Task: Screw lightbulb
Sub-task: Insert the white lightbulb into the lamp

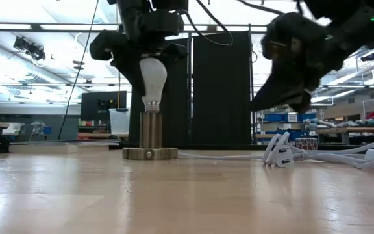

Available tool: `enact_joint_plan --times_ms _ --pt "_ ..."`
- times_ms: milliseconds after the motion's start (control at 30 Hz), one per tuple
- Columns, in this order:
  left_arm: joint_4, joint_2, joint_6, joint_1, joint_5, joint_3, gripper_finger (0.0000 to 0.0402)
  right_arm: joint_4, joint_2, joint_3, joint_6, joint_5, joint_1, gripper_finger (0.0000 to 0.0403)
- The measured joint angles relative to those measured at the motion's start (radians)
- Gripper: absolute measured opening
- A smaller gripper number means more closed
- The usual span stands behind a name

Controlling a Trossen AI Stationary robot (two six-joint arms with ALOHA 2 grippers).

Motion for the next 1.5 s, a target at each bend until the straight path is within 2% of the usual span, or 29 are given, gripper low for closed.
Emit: enact_joint_plan --times_ms 200,567,867,933,1067,1233,1367,1500 --pt "0.009 0.001 0.006 0.000 -0.001 -0.002 0.0273 0.017 -0.045 -0.033 0.028 0.049 0.038 0.0012" --pt "0.012 0.045 0.065 0.000 0.020 -0.003 0.0273 0.023 -0.037 -0.033 0.009 0.043 0.042 0.0013" --pt "0.011 0.071 0.072 -0.001 0.020 -0.002 0.0272 0.041 0.028 -0.033 0.015 0.043 0.042 0.0015" --pt "0.012 0.071 0.063 -0.001 0.009 -0.002 0.0272 0.091 0.065 -0.034 0.004 0.041 0.042 0.0016" --pt "-0.004 0.071 0.053 -0.001 0.001 -0.003 0.0272 0.329 0.154 -0.033 -0.099 0.040 0.029 0.0023" --pt "0.003 0.072 0.052 -0.001 0.001 -0.003 0.0272 0.521 0.278 -0.033 -0.121 0.022 -0.036 0.0073" --pt "0.003 0.072 0.052 -0.001 0.001 -0.003 0.0272 0.724 0.383 -0.033 -0.158 -0.051 -0.093 0.0144" --pt "0.009 0.072 0.051 -0.001 0.001 -0.003 0.0273 0.882 0.477 0.016 -0.306 -0.063 -0.125 0.0216"
